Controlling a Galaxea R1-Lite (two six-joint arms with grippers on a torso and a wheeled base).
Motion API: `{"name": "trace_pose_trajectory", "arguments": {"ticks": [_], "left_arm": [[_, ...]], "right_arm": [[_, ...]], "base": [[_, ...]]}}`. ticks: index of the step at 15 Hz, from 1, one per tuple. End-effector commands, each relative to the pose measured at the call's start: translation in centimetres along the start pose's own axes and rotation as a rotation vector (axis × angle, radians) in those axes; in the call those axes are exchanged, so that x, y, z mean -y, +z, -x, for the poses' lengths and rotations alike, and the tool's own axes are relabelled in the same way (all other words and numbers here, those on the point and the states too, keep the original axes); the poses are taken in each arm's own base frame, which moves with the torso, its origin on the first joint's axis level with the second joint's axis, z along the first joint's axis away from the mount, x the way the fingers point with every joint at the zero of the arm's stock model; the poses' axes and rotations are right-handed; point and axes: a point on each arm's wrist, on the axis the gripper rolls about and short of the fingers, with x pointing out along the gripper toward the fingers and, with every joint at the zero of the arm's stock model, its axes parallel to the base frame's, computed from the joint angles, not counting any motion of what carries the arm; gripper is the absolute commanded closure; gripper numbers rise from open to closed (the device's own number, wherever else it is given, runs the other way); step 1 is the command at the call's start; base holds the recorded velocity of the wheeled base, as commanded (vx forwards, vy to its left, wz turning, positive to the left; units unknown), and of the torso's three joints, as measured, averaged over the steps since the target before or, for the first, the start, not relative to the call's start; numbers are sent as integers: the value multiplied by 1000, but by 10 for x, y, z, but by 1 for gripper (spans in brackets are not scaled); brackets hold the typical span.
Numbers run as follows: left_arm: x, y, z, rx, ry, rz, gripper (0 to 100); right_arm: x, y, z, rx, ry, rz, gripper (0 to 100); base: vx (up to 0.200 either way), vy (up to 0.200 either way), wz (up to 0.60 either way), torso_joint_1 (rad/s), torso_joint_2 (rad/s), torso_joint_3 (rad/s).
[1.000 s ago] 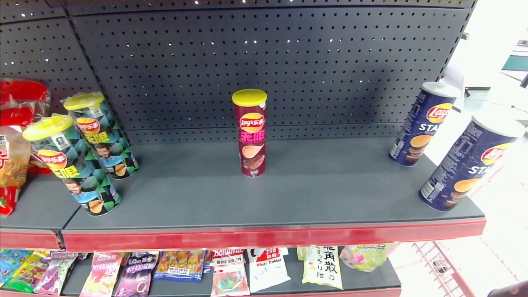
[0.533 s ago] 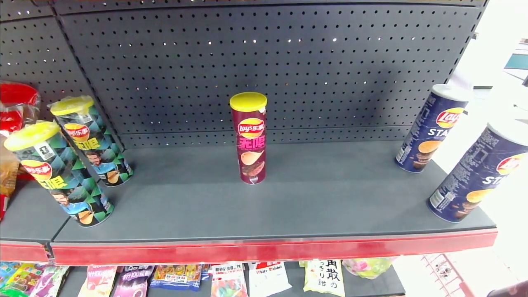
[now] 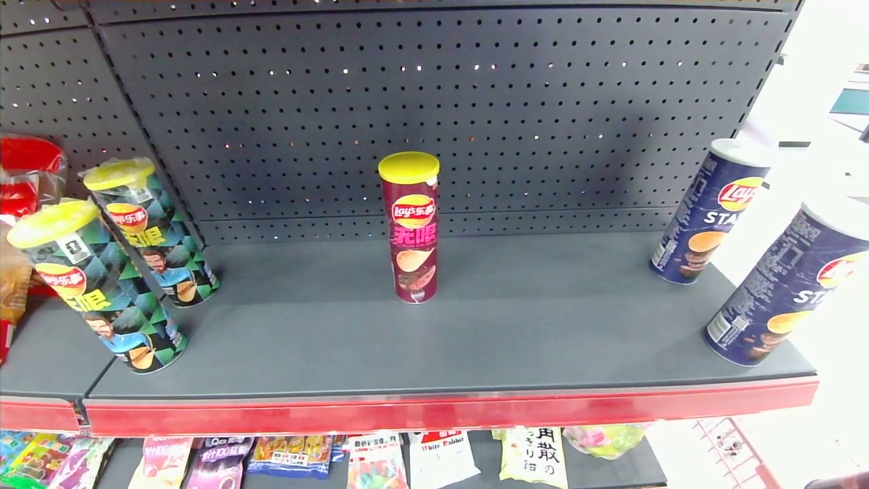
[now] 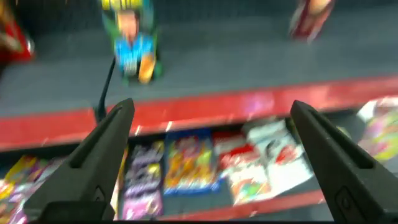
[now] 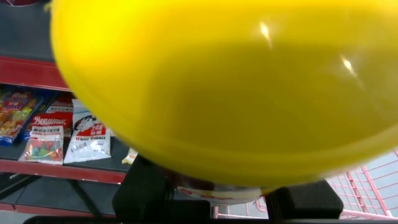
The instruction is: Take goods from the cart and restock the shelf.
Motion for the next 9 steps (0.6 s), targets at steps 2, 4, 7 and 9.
{"name": "trace_pose_trajectory", "arguments": {"ticks": [2,4,7,9], "left_arm": [[-4,162,-53,17,-169,224,0],[2,142,-70,-96,-453,86,0],[6,128,-121,-245,-631,23,0],[6,125,-150,-257,-663,-15,0]], "right_arm": [[-1,-2,1,12,58,-1,100],[-2,-9,-1,-6,76,-2,100],[-4,-9,-2,-16,116,-2,100],[-4,-10,-2,-14,116,-2,100]], "base": [[0,0,0,0,0,0],[0,0,0,0,0,0],[0,0,0,0,0,0],[0,0,0,0,0,0]]}}
